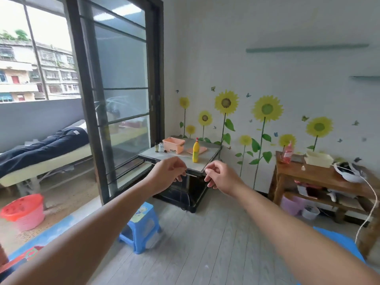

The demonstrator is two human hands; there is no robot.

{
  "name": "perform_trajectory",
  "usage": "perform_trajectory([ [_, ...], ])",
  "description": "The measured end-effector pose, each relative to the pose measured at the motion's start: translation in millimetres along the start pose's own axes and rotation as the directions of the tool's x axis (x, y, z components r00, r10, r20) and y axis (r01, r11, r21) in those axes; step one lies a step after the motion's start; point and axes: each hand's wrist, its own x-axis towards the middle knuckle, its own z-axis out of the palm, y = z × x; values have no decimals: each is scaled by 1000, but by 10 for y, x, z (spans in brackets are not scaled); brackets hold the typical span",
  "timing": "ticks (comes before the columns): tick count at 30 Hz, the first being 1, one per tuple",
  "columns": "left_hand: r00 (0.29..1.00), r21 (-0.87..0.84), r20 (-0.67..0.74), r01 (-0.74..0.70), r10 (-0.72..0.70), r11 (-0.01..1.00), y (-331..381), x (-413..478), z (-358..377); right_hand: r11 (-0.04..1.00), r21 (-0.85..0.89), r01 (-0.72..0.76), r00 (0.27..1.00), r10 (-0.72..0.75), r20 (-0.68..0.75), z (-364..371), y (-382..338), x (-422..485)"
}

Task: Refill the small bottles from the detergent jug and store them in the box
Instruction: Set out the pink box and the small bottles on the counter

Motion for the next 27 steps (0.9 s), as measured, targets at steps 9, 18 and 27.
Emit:
perform_trajectory([
  [9, 995, 42, 26, -96, 95, 994, -606, 2279, 637, 994, 48, -101, 986, 106, -126, -591, 853, 2206],
  [18, 995, -197, -42, 80, -90, 977, -1633, 4257, 690, 986, -5, -164, 967, 162, 198, -141, 1594, 4933],
  [27, 963, -182, -113, 223, -246, 958, -3126, 5768, 326, 991, -3, 135, 939, -127, 319, 721, 1523, 7122],
])
